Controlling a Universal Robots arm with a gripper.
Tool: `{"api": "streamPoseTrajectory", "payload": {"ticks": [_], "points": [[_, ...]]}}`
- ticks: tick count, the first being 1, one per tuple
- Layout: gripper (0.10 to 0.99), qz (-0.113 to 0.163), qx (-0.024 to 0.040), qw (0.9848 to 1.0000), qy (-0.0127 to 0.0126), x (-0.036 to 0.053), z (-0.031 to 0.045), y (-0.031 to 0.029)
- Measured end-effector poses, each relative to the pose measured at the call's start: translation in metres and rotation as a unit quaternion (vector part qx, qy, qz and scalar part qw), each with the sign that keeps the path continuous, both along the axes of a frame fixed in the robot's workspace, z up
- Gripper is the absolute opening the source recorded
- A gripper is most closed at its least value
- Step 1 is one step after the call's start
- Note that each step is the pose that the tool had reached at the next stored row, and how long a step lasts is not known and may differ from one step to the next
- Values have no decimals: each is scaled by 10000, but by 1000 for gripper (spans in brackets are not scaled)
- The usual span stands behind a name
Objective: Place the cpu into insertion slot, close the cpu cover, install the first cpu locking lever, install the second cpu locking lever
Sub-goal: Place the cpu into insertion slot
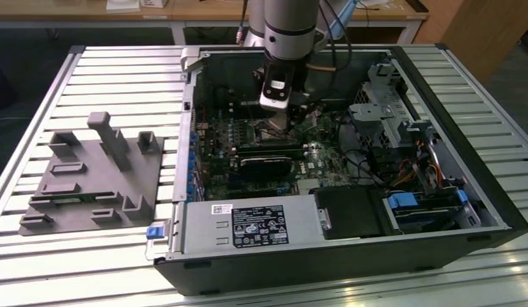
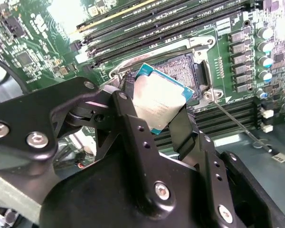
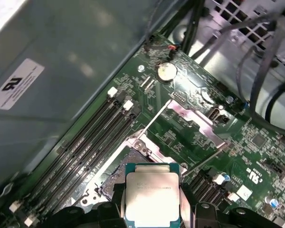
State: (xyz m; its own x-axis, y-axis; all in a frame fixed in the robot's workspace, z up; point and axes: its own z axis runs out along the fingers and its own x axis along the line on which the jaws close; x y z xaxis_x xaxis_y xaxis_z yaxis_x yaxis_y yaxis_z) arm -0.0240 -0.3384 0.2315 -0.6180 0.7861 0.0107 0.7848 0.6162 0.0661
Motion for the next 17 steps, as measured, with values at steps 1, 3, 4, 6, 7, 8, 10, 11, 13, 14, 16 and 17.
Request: {"api": "streamPoseTrajectory", "payload": {"ticks": [1,3,4,6,7,8,10,11,13,14,16,17], "points": [[541,-58,0,10000,0,0,0,0],[541,-185,-1,9998,0,0,-1,0],[541,-248,-2,9997,0,0,-1,0],[541,-376,-3,9993,0,0,-1,0],[541,-438,-3,9990,0,0,-2,0],[541,-502,-3,9987,0,0,-2,0],[541,-626,-4,9980,0,0,-2,0],[541,-685,-5,9977,0,0,-3,0],[541,-803,-6,9968,0,0,-3,0],[541,-861,-6,9963,0,0,-4,0],[541,-980,-7,9952,0,0,-4,0],[541,-1035,-8,9946,0,0,-5,0]]}}
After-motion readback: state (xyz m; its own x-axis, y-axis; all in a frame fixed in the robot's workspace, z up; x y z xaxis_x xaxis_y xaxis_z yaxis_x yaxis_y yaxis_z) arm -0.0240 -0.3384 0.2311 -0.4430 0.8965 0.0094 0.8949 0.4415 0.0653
